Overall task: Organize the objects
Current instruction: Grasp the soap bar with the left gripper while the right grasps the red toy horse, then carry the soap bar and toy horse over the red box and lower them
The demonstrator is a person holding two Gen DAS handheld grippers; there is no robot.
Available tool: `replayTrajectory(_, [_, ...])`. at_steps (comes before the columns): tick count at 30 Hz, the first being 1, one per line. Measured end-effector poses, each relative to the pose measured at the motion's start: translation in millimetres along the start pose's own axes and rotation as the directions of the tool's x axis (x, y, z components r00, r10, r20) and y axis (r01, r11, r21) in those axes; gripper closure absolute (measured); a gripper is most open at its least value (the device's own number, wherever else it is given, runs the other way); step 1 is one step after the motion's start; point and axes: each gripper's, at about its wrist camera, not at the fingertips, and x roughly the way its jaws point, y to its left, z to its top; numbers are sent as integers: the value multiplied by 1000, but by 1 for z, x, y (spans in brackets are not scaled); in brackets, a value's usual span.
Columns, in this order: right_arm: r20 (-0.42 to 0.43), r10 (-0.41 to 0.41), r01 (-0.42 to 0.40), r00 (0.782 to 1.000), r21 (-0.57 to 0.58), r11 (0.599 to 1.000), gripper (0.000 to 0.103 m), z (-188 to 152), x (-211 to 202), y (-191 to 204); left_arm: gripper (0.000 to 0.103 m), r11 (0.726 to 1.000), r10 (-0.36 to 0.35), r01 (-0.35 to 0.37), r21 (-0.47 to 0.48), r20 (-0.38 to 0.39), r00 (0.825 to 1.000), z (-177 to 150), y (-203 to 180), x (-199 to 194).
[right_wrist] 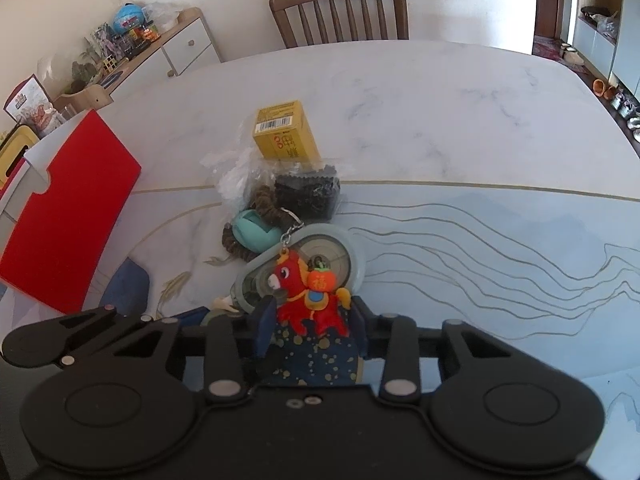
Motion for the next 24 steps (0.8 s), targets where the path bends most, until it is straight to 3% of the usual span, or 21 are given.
replayTrajectory(15, [90,18,-17,996,-15,1000,67,6,-40,5,53,1000,-20,21,-17,38,999,1,25,-39])
replayTrajectory(24, [162,39,-29,986,-60,998,67,16,-68,14,53,999,-20,22,-23,100,995,16,48,-74])
